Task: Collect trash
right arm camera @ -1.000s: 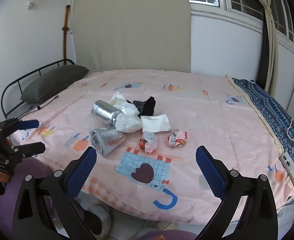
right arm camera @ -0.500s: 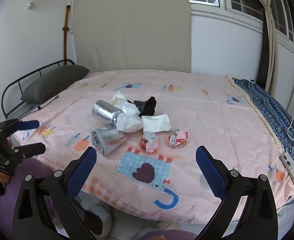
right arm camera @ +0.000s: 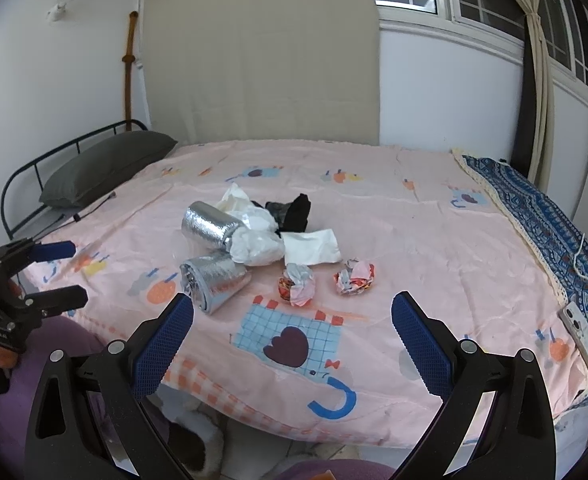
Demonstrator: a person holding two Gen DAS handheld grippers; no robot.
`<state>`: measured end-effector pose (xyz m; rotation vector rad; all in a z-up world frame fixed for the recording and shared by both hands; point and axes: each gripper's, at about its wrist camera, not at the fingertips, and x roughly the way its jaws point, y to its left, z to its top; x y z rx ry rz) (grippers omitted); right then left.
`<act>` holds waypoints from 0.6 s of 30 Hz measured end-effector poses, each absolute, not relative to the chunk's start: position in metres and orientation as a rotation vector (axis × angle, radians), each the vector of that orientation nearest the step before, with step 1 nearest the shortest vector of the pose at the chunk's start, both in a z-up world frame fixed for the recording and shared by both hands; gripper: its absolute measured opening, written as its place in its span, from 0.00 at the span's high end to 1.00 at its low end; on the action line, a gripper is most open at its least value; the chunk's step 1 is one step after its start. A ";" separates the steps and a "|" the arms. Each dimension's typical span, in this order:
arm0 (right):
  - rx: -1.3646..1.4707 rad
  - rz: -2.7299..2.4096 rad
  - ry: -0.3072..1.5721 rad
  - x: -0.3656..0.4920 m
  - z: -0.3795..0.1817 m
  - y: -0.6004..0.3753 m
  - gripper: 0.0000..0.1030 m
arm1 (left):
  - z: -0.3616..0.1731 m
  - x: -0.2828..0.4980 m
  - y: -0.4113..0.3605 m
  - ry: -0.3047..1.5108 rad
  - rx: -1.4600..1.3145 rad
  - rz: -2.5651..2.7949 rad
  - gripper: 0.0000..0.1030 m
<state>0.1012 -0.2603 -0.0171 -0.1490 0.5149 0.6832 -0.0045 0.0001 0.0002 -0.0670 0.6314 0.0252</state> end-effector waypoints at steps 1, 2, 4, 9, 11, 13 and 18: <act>-0.147 0.684 0.511 0.101 -0.017 -0.261 0.07 | 0.000 -0.005 0.000 0.631 -0.069 0.025 0.06; -0.144 0.684 0.510 0.100 -0.016 -0.262 0.07 | 0.000 -0.005 0.000 0.631 -0.069 0.024 0.06; -0.142 0.684 0.511 0.101 -0.016 -0.262 0.07 | 0.000 -0.005 0.000 0.632 -0.067 0.026 0.06; -0.143 0.684 0.511 0.101 -0.016 -0.262 0.07 | 0.000 -0.006 0.001 0.629 -0.064 0.028 0.06; -0.146 0.682 0.511 0.101 -0.016 -0.262 0.07 | 0.000 -0.006 0.001 0.630 -0.063 0.028 0.06; -0.152 0.680 0.512 0.101 -0.017 -0.261 0.07 | -0.001 -0.007 0.001 0.631 -0.060 0.029 0.06; -0.165 0.678 0.516 0.101 -0.017 -0.259 0.07 | -0.001 -0.006 0.001 0.635 -0.064 0.030 0.06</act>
